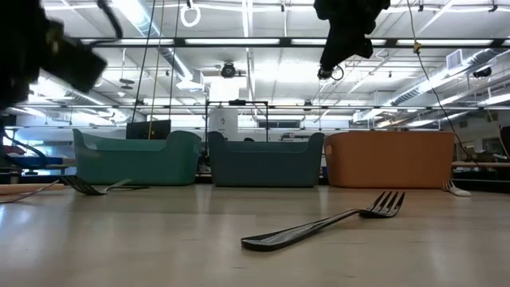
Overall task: Sort silverware by color (type)
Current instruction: Put the yellow fork into the orange bin
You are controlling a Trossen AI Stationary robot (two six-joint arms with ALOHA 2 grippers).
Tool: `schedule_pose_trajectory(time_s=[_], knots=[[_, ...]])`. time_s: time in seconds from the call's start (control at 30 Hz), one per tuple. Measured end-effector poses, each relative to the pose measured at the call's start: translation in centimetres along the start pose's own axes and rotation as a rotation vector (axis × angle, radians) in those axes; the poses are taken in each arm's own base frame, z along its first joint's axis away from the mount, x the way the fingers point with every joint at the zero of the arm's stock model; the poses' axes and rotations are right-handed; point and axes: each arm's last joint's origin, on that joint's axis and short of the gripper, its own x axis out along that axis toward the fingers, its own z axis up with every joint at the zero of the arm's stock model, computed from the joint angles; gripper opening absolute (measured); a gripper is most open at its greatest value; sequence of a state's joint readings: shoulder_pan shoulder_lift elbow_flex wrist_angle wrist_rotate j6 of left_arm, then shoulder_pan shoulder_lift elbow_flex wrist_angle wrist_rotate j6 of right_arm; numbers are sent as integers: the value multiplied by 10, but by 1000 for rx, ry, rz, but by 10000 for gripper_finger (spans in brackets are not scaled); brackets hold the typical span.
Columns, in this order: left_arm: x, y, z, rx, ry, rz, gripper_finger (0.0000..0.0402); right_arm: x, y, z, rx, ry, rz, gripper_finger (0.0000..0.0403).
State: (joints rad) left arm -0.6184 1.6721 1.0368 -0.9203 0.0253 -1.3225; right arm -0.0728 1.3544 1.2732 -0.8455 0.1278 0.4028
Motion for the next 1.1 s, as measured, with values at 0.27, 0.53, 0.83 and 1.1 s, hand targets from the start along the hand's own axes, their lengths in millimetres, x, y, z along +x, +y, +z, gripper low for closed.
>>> schedule_pose_trajectory(time_s=[0.27,0.53,0.83,1.1], knots=[[-60,20,21,-77,-225,-254,47,-1,7,-3,90,109,228,94],[-99,43,79,-158,-575,-427,43,-3,21,-1,51,48,292,94],[-123,68,147,-232,-890,-558,42,-8,36,14,-146,-181,352,94],[-140,96,178,-336,-1060,-603,42,-7,31,18,-135,-258,190,101]])
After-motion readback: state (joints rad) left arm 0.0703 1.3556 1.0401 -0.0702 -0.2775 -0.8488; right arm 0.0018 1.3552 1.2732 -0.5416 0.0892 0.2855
